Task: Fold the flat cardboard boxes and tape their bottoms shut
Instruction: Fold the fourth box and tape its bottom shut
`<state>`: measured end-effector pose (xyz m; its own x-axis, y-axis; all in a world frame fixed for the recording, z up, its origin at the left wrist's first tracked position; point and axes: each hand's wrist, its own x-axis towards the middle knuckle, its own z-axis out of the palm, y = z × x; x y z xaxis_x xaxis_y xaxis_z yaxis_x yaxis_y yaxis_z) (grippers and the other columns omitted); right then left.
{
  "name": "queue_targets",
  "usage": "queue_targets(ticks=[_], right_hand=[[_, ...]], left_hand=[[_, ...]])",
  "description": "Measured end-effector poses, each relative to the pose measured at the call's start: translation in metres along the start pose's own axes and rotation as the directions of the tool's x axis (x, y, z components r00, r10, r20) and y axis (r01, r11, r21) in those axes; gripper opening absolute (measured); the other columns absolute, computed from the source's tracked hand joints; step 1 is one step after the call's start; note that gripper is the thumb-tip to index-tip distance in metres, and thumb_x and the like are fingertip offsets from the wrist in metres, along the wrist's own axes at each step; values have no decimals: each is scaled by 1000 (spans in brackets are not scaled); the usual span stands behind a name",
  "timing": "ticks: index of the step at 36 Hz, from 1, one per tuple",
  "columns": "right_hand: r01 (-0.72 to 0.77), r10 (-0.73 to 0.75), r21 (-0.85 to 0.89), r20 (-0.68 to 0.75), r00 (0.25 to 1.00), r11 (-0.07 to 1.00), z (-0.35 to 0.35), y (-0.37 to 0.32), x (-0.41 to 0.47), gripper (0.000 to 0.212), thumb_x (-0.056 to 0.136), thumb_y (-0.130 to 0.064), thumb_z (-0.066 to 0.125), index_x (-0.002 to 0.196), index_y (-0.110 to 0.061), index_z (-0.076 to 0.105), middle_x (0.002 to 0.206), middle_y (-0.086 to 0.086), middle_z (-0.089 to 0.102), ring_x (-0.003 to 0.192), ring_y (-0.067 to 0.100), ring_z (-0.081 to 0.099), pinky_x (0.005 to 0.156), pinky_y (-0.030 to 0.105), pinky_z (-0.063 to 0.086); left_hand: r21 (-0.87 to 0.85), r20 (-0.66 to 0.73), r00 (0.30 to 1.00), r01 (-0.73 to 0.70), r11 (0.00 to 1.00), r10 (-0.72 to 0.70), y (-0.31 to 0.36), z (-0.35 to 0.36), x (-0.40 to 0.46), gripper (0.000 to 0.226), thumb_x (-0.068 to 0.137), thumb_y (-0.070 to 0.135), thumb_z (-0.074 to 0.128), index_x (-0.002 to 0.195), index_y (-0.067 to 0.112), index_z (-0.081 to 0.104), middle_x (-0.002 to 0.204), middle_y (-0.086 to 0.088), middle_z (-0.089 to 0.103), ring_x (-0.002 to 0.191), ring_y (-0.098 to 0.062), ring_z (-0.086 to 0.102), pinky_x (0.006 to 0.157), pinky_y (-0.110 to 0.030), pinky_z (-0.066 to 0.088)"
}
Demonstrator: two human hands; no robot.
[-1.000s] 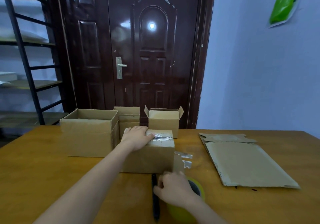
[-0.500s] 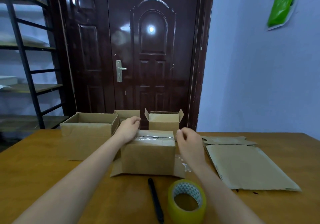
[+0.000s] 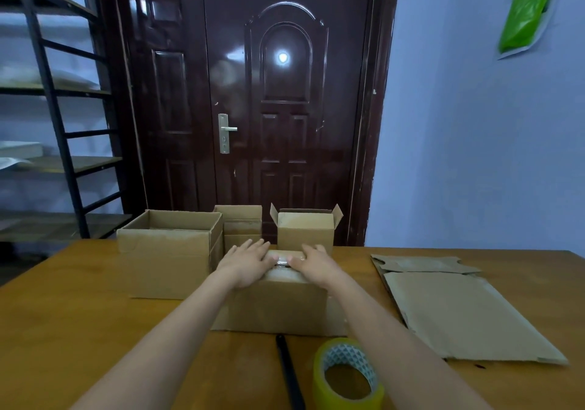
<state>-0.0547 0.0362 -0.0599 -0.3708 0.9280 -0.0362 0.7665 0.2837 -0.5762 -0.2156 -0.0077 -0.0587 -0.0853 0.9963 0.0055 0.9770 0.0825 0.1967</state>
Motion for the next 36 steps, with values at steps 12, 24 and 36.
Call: queue_targets(ticks=[12,24,36], right_hand=[[-8,-9,221,77,997,975,-11,7,-6,53,103,-22,35,151,-9,16,159,2,3,145,23,13,115,33,14],[-294,268,584,134,954,757,-17,8,-19,50,90,-26,55,133,-7,36,112,9,51,86,19,53,72,31,47],[-192,220,654,41,975,732,-50,5,-41,36,100,-29,39,126,-5,46,89,5,57,73,16,54,56,27,43]], left_hand=[[-419,-46,999,-18,908,-1,-7,-6,-6,50,101,17,39,150,16,26,159,-1,15,147,-18,5,118,-37,4],[-752,-37,892,272,601,-451,0,-7,-22,39,99,21,38,127,-4,48,126,-20,55,109,-35,52,93,-36,40],[-850,-28,921,182,493,-388,34,-38,-36,41,102,25,33,136,3,40,131,-16,51,111,-28,49,88,-33,37]])
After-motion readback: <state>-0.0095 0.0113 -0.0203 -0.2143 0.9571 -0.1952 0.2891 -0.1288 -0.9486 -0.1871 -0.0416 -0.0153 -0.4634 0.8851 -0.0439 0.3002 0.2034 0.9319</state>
